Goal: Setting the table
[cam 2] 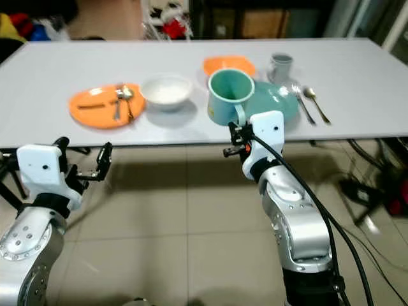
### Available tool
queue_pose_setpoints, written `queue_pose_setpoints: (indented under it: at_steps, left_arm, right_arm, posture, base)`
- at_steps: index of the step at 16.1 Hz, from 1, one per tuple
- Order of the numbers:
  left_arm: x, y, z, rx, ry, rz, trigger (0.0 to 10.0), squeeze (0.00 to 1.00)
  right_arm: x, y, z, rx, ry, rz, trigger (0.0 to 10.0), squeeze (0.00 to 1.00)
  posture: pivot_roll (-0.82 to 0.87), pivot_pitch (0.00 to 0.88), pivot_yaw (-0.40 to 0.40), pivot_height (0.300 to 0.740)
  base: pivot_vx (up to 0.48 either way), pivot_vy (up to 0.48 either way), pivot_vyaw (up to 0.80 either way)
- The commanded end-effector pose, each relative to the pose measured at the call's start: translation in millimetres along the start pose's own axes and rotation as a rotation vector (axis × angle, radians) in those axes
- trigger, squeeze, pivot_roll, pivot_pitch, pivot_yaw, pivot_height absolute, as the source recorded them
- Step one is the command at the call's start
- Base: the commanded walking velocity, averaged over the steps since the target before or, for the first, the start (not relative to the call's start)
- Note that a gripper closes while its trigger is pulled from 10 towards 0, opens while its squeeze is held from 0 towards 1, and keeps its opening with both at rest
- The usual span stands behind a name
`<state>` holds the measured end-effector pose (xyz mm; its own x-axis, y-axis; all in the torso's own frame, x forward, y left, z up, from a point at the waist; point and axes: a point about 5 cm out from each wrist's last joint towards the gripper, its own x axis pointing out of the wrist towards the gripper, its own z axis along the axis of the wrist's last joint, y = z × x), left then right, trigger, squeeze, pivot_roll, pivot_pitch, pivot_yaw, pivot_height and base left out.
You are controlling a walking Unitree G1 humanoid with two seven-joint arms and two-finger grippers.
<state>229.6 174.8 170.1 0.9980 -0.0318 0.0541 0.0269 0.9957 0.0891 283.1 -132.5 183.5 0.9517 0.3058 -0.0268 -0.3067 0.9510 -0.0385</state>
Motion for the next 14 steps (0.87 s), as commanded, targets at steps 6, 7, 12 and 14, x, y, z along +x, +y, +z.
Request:
queue_pose_setpoints:
  at_steps: [6, 7, 12, 14]
  left_arm:
    - [-1.0, 1.9, 2, 0.033, 0.009, -0.036, 10.0, 0.00]
    - [0.1, 2.2, 2, 0.034, 0.008, -0.037, 10.0, 0.00]
    - [1.7, 0.6, 3, 0.026, 0.007, -0.053, 10.0, 0.00]
    - [2.2, -1.2, 3, 0.025, 0.007, -0.064, 10.0, 0.00]
  right_arm:
    - [6.3, 12.3, 14, 0.066, -0.071, 0.071, 10.0, 0.00]
    - [6.3, 12.3, 14, 0.065, -0.070, 0.076, 10.0, 0.00]
    - [7.2, 10.3, 17, 0.070, -0.072, 0.070, 10.0, 0.00]
    - [8.7, 6.8, 19, 0.065, -0.076, 0.064, 10.0, 0.00]
  posture:
    - [-0.05, 0.036, 0.019, 0.740]
    - [-0.05, 0.036, 0.019, 0.740]
    - [-0.06, 0.032, 0.027, 0.740]
    - [-0.06, 0.026, 0.025, 0.740]
  base:
    - [0.364, 0.000, 0.40]
    - [0.364, 0.000, 0.00]
    - [0.363, 0.000, 0.00]
    - [0.364, 0.000, 0.00]
